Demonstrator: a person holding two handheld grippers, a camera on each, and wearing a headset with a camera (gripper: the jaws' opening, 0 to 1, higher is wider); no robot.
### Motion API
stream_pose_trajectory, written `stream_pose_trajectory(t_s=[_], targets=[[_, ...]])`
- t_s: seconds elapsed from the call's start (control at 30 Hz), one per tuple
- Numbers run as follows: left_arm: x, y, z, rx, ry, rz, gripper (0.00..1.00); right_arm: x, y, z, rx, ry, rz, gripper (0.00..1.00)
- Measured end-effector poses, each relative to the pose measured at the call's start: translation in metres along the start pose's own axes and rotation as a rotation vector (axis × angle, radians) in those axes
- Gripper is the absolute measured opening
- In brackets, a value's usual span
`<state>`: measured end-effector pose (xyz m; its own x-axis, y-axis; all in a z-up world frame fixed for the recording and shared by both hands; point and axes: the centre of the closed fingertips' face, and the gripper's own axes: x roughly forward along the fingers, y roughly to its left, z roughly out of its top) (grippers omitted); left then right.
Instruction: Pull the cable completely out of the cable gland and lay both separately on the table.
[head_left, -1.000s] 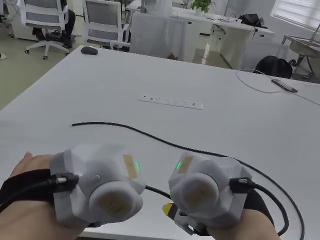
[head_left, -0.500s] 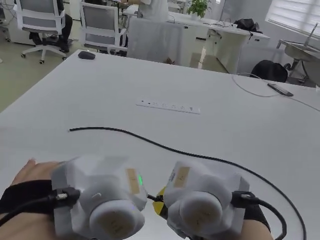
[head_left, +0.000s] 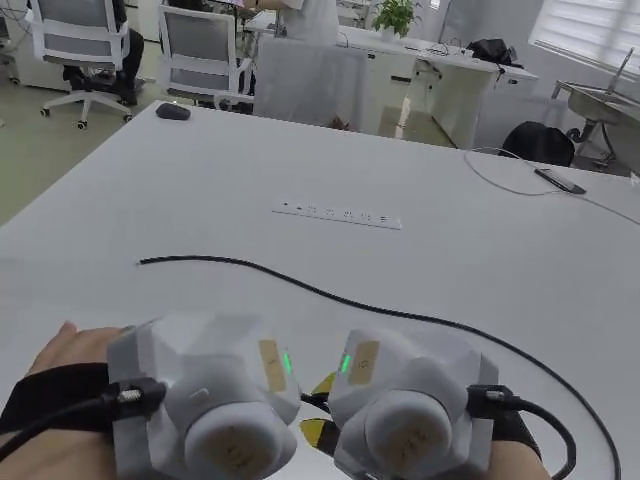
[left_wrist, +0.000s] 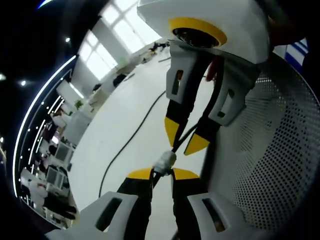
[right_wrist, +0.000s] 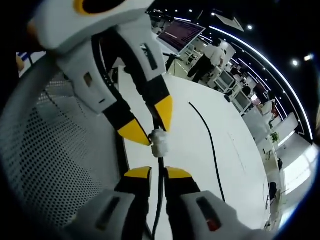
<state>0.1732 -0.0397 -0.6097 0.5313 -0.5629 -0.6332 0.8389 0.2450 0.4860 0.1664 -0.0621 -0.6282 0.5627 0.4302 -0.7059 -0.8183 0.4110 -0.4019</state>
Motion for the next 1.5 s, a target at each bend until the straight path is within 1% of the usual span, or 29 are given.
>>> stream_pose_trajectory(t_s=[0.03, 0.07, 0.1, 0.17, 0.2, 0.27, 0.33, 0.37, 0.4, 0.43, 0.5, 0.53, 0.6, 0.67, 0.73, 0.77, 0.83, 0.87, 0.9, 0.93, 0.97, 1.07, 1.13, 1.2, 1.27, 1.3, 1.37, 1.43, 1.5], targets=[[0.000, 0.001, -0.001, 0.005, 0.008, 0.005, 0.15, -0.001, -0.005, -0.009, 0.018, 0.037, -0.026, 0.04], [0.000, 0.004, -0.001, 0.007, 0.007, 0.018, 0.15, 0.001, -0.004, -0.015, 0.052, 0.063, -0.017, 0.04], [0.000, 0.006, -0.002, -0.023, 0.007, 0.018, 0.15, 0.001, -0.007, -0.023, 0.072, 0.096, -0.023, 0.04], [-0.001, 0.011, -0.004, -0.040, 0.010, 0.032, 0.14, -0.001, -0.013, -0.030, 0.112, 0.118, -0.044, 0.04], [-0.003, 0.018, -0.006, -0.062, 0.014, 0.066, 0.14, -0.002, -0.015, -0.034, 0.124, 0.131, -0.047, 0.04], [-0.004, 0.025, -0.012, -0.134, 0.024, 0.082, 0.14, -0.004, -0.020, -0.043, 0.174, 0.165, -0.068, 0.04], [-0.005, 0.030, -0.014, -0.165, 0.019, 0.088, 0.14, -0.006, -0.023, -0.049, 0.206, 0.185, -0.072, 0.04], [-0.005, 0.030, -0.014, -0.176, 0.014, 0.085, 0.14, -0.006, -0.027, -0.049, 0.251, 0.167, -0.074, 0.04], [-0.006, 0.030, -0.012, -0.175, 0.004, 0.081, 0.14, -0.004, -0.027, -0.047, 0.291, 0.148, -0.048, 0.04], [-0.005, 0.029, -0.011, -0.171, 0.002, 0.081, 0.14, -0.004, -0.029, -0.048, 0.298, 0.150, -0.037, 0.04], [-0.004, 0.026, -0.011, -0.160, 0.005, 0.071, 0.15, 0.001, -0.039, -0.050, 0.254, 0.156, -0.032, 0.04], [-0.004, 0.024, -0.011, -0.154, 0.004, 0.061, 0.15, 0.006, -0.050, -0.052, 0.235, 0.153, -0.027, 0.04], [-0.004, 0.023, -0.008, -0.146, -0.003, 0.058, 0.15, 0.012, -0.071, -0.052, 0.248, 0.141, -0.026, 0.04], [-0.004, 0.022, -0.008, -0.148, -0.006, 0.051, 0.15, 0.028, -0.110, -0.044, 0.322, 0.059, -0.029, 0.04], [-0.003, 0.022, -0.009, -0.152, -0.005, 0.046, 0.15, 0.040, -0.138, -0.042, 0.384, 0.025, -0.034, 0.04], [-0.003, 0.022, -0.009, -0.159, -0.006, 0.045, 0.15, 0.050, -0.160, -0.038, 0.424, -0.012, -0.041, 0.04], [-0.003, 0.021, -0.010, -0.177, -0.010, 0.037, 0.15, 0.069, -0.193, -0.033, 0.428, -0.067, -0.049, 0.05], [-0.003, 0.022, -0.010, -0.182, -0.009, 0.035, 0.15, 0.076, -0.204, -0.032, 0.440, -0.087, -0.054, 0.05], [-0.003, 0.021, -0.011, -0.191, -0.009, 0.030, 0.15, 0.086, -0.218, -0.033, 0.487, -0.094, -0.061, 0.05], [-0.003, 0.021, -0.011, -0.196, -0.010, 0.028, 0.15, 0.093, -0.226, -0.036, 0.496, -0.093, -0.058, 0.05], [-0.003, 0.021, -0.012, -0.212, -0.011, 0.024, 0.15, 0.101, -0.238, -0.040, 0.525, -0.088, -0.079, 0.05], [-0.002, 0.021, -0.013, -0.234, -0.010, 0.015, 0.15, 0.116, -0.258, -0.063, 0.577, -0.025, -0.123, 0.06], [-0.002, 0.023, -0.011, -0.264, -0.026, 0.006, 0.15, 0.120, -0.264, -0.069, 0.643, -0.004, -0.126, 0.10], [-0.002, 0.025, -0.010, -0.284, -0.035, -0.003, 0.15, 0.115, -0.268, -0.063, 0.624, -0.027, -0.128, 0.21], [-0.002, 0.025, -0.006, -0.310, -0.059, -0.030, 0.15, 0.106, -0.271, -0.057, 0.595, -0.044, -0.143, 0.21], [-0.002, 0.022, -0.002, -0.333, -0.077, -0.069, 0.15, 0.097, -0.267, -0.050, 0.586, -0.072, -0.123, 0.20], [0.000, 0.029, -0.003, -0.326, -0.073, -0.085, 0.15, 0.081, -0.257, -0.044, 0.569, -0.090, -0.103, 0.20], [0.004, 0.037, -0.003, -0.318, -0.079, -0.116, 0.15, 0.060, -0.239, -0.036, 0.532, -0.115, -0.076, 0.21], [0.007, 0.044, 0.002, -0.345, -0.104, -0.162, 0.15, 0.039, -0.221, -0.031, 0.504, -0.136, -0.055, 0.21]])
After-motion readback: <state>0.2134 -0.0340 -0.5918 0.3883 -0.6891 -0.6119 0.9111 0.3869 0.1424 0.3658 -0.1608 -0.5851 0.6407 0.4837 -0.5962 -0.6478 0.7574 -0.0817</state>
